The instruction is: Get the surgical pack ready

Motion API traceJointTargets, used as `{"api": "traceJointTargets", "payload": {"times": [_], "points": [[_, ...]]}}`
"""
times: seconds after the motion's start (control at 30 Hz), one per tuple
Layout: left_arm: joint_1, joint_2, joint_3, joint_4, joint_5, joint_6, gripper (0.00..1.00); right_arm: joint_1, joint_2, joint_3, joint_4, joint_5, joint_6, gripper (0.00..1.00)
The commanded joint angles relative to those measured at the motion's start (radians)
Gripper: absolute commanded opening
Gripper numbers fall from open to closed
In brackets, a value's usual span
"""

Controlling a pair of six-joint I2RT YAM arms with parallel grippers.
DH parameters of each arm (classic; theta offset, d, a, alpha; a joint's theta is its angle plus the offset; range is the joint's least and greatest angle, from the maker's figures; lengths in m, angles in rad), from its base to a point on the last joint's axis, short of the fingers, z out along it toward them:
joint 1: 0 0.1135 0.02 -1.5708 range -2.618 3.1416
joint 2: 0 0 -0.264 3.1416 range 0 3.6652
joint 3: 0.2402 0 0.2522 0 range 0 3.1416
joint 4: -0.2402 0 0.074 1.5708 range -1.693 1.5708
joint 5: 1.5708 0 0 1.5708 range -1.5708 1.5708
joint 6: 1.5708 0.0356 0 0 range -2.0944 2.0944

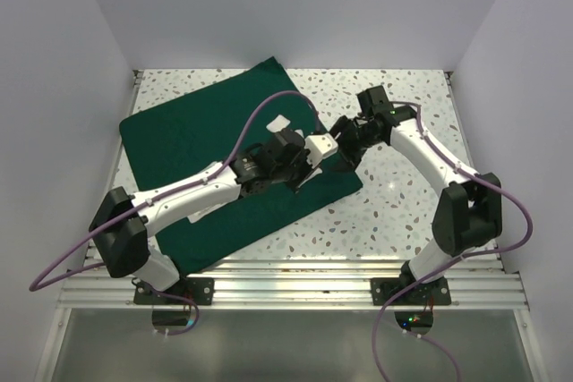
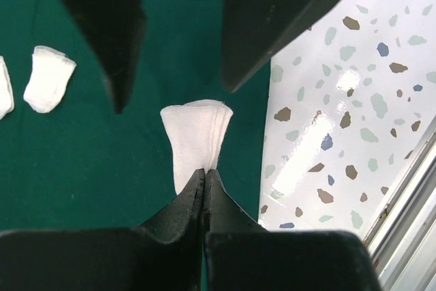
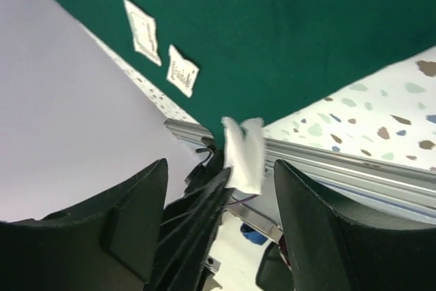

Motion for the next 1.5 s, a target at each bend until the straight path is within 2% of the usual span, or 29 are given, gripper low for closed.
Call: {"api": "traceJointTargets", "payload": {"times": [0.0,0.5,0.67,1.17,1.23,1.3,1.33,1.37,1.4,1.47], "points": [[-0.006,-0.049,-0.001,0.062,-0.044,0.022,0.00,-0.002,-0.052,0.011,-0.116,0.073,0.009,0.67],[-0.017,0.002,0.073,0.035,-0.041,0.063,0.00,0.056,-0.061,-0.012,-0.111,0.100,0.044,0.64],[-0.018,0.013,0.088,0.033,-0.036,0.069,0.00,0.082,-0.066,-0.054,-0.052,0.102,0.101,0.63],[-0.040,0.008,0.073,0.039,0.019,0.072,0.00,0.099,-0.013,-0.055,0.007,0.108,0.124,0.46],[-0.043,0.011,0.073,0.039,0.024,0.074,0.00,0.098,-0.010,-0.052,0.016,0.105,0.127,0.40],[-0.044,0.011,0.071,0.039,0.024,0.072,0.00,0.099,-0.009,-0.049,0.017,0.101,0.127,0.27],[-0.044,0.014,0.071,0.039,0.022,0.071,0.00,0.098,-0.010,-0.051,0.020,0.100,0.127,0.21],[-0.044,0.016,0.076,0.038,0.024,0.069,0.00,0.098,-0.012,-0.054,0.028,0.096,0.127,0.06],[-0.043,0.017,0.084,0.024,0.028,0.059,0.09,0.098,-0.015,-0.063,0.034,0.091,0.127,0.00],[-0.040,0.020,0.087,0.012,0.016,0.036,0.33,0.098,-0.015,-0.074,0.074,0.068,0.113,0.00]]}}
